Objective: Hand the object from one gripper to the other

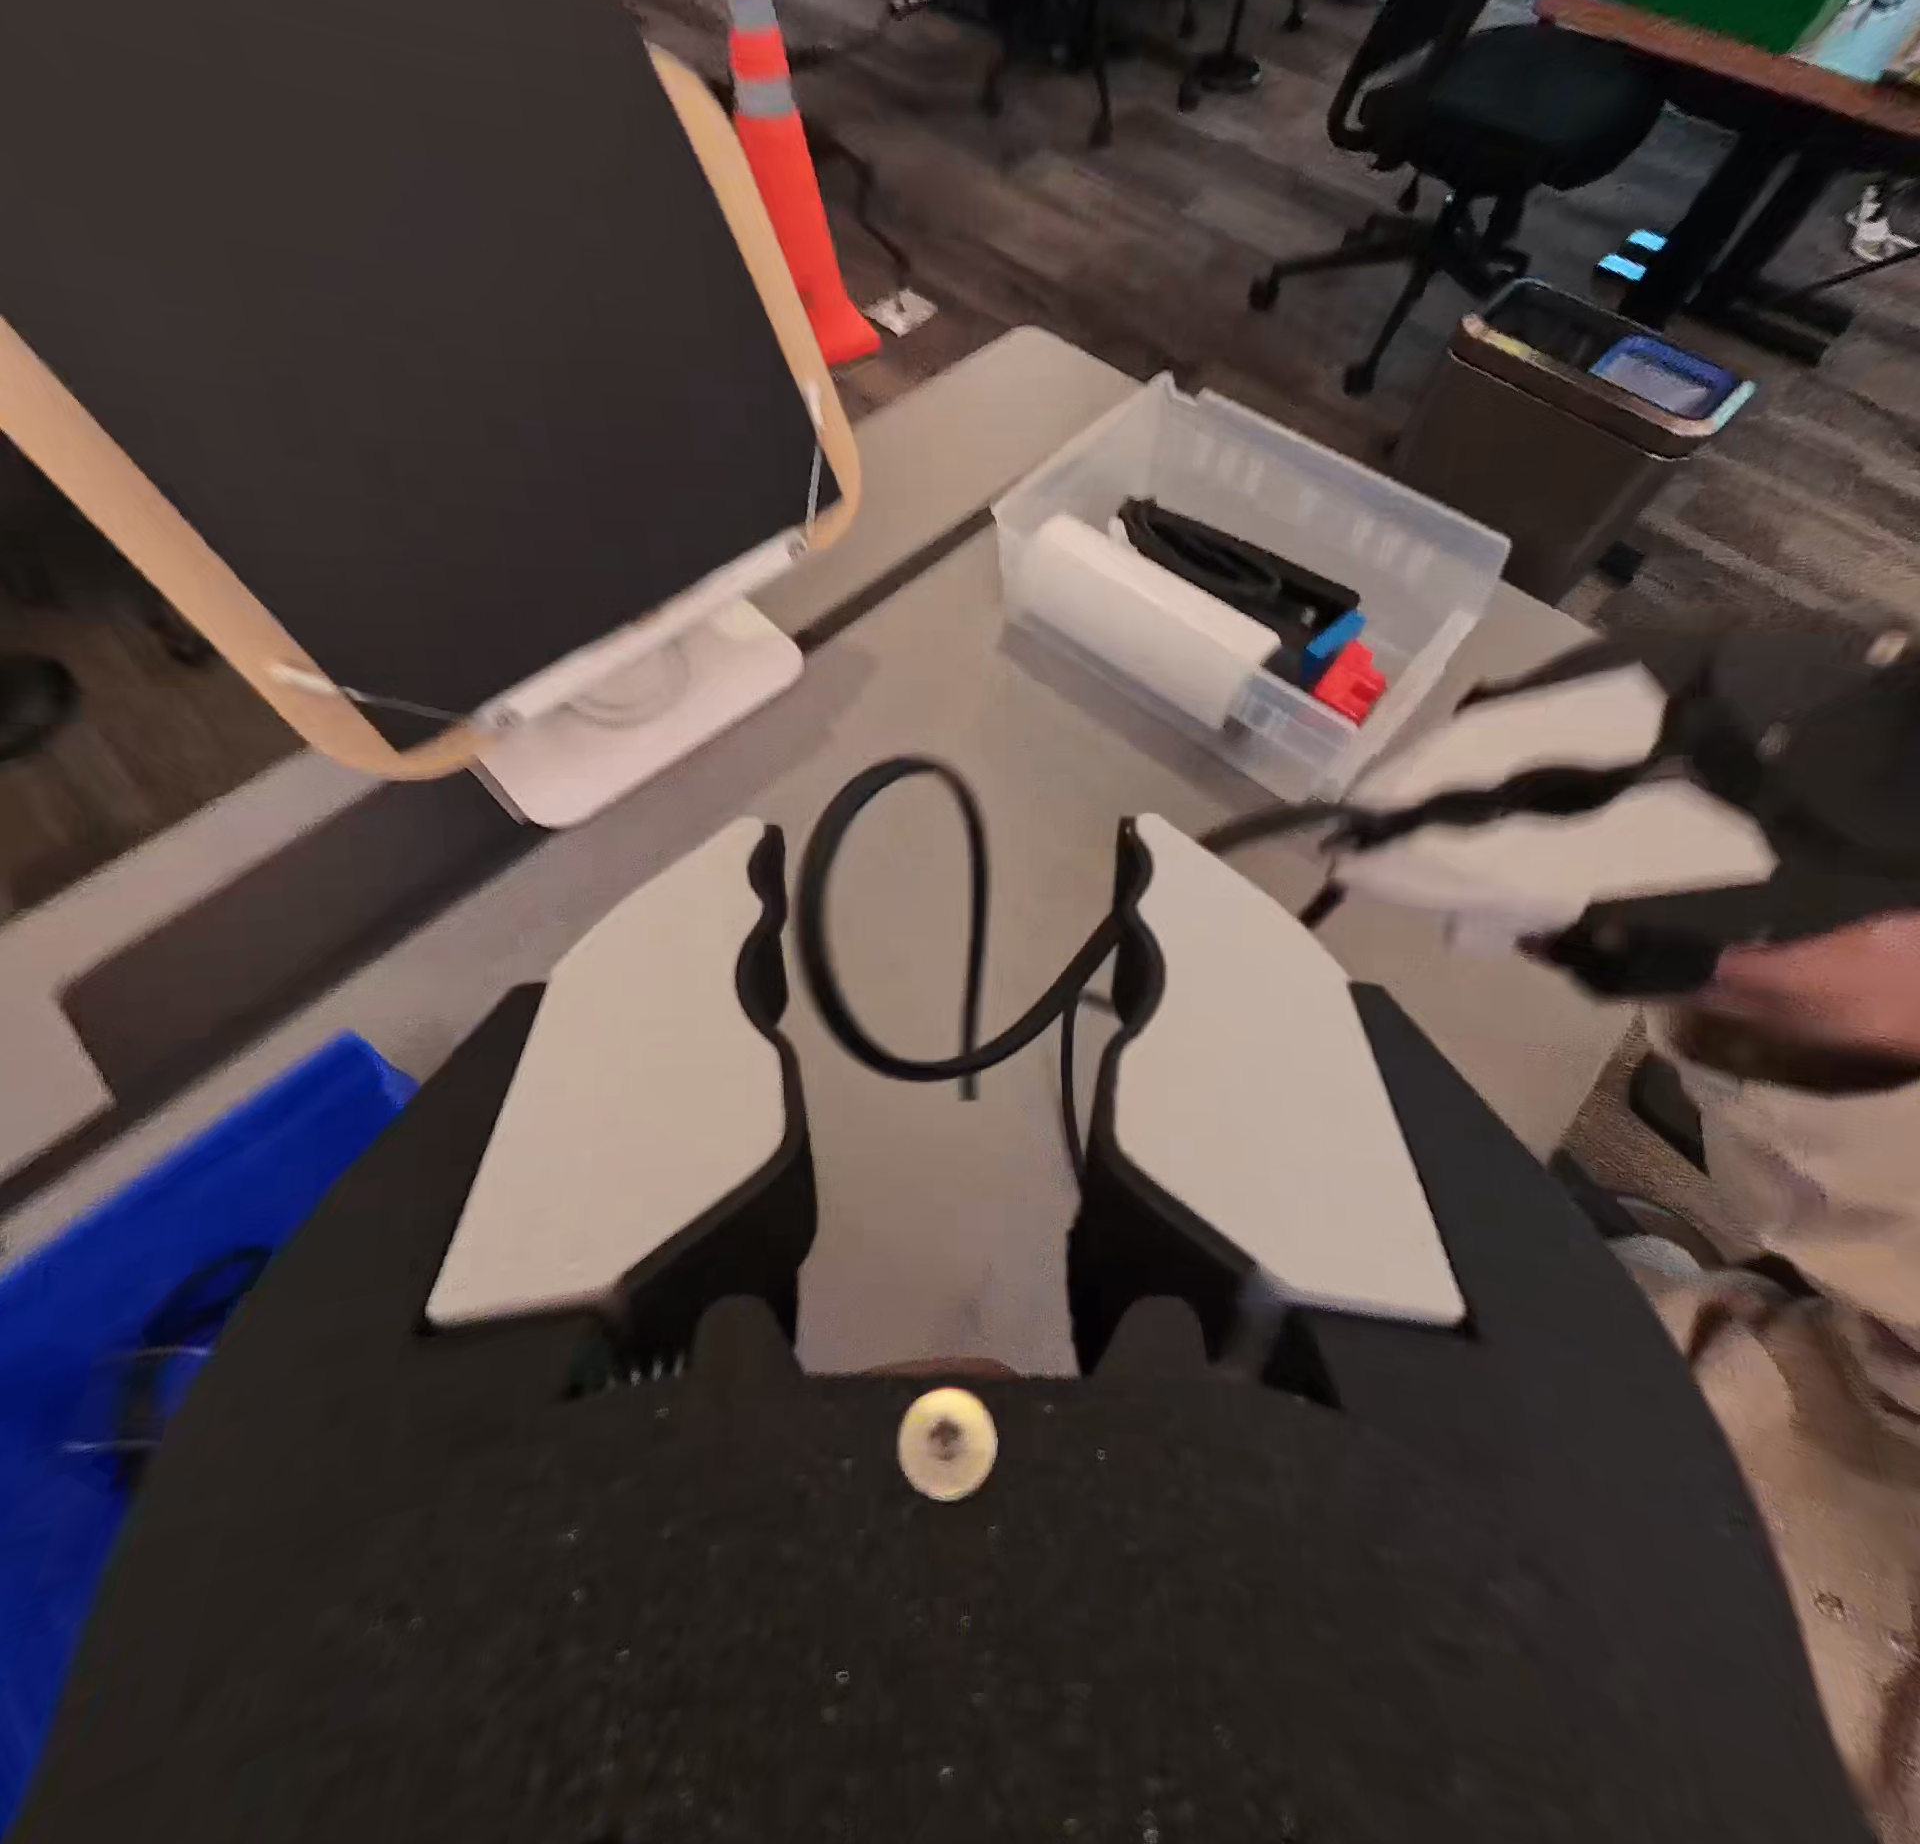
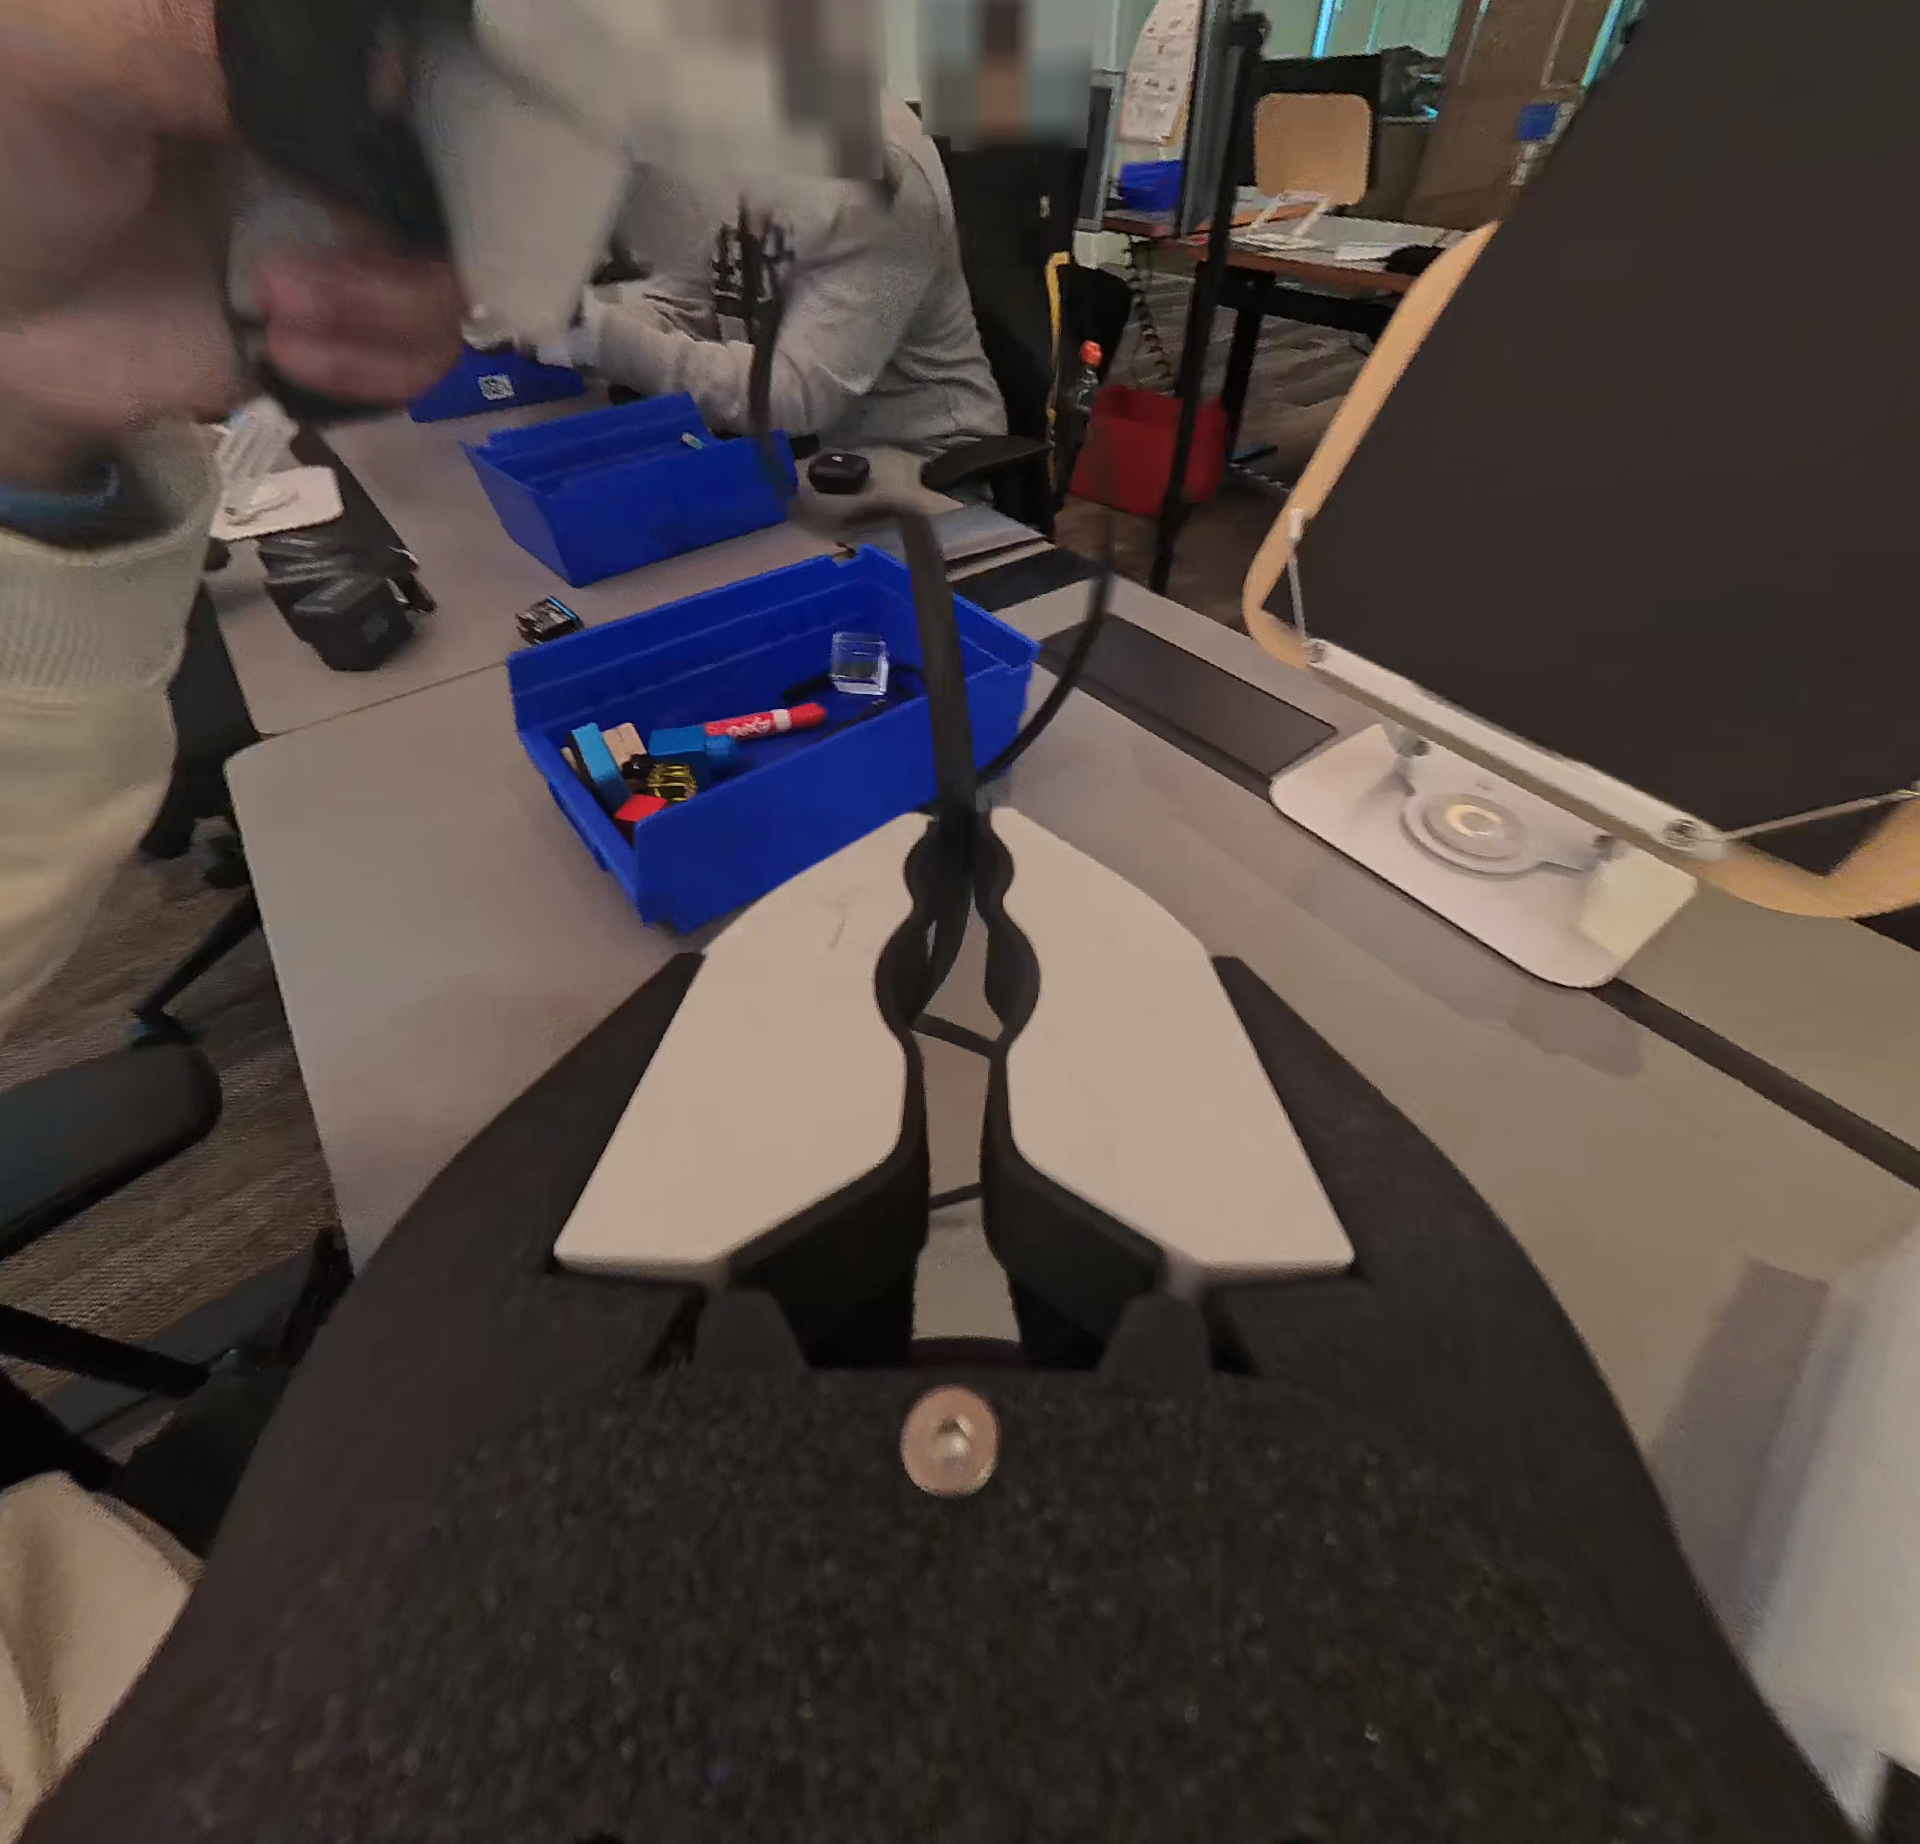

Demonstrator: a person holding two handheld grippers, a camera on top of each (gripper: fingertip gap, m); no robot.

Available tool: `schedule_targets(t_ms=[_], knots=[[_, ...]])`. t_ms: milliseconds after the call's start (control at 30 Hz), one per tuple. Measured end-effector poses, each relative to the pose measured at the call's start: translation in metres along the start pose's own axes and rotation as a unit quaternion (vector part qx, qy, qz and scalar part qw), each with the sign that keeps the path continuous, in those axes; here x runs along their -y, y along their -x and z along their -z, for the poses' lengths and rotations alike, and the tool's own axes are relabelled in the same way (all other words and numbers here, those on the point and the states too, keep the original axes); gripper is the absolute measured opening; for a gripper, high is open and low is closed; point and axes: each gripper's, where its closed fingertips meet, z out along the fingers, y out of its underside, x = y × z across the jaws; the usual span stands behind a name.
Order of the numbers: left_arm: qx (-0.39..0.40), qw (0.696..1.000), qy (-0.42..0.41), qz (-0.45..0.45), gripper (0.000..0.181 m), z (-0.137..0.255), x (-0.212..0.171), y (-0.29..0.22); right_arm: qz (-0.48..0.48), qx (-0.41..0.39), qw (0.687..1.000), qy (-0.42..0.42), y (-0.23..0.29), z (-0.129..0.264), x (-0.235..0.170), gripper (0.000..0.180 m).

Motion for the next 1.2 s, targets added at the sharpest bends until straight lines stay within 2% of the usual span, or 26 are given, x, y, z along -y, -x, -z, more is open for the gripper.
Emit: schedule_targets(t_ms=[133,367,467,700,900,1067,1200], knots=[[-0.021,1.0,0.014,0.003,0.06,-0.007,-0.075,-0.015,-0.002,-0.034,0.999,-0.01,-0.029,0.039,0.019,0.004],[-0.055,0.995,-0.075,-0.04,0.058,-0.015,-0.215,-0.082,0.027,-0.073,0.997,0.015,-0.046,0.115,0.04,0.005],[-0.041,0.994,-0.102,-0.021,0.057,-0.018,-0.248,-0.091,0.059,-0.125,0.99,0.033,-0.071,0.134,0.053,0.005],[-0.088,0.989,-0.092,0.079,0.055,-0.027,-0.27,-0.085,0.08,-0.228,0.969,0.056,-0.157,0.179,0.116,0.005],[-0.086,0.988,-0.084,0.099,0.052,-0.027,-0.274,-0.074,0.095,-0.282,0.952,0.073,-0.212,0.201,0.152,0.005],[-0.083,0.989,-0.078,0.091,0.052,-0.028,-0.276,-0.074,0.077,-0.312,0.942,0.094,-0.26,0.204,0.162,0.005],[-0.072,0.993,-0.067,0.069,0.052,-0.03,-0.279,-0.075,0.058,-0.316,0.94,0.119,-0.289,0.196,0.148,0.005]])
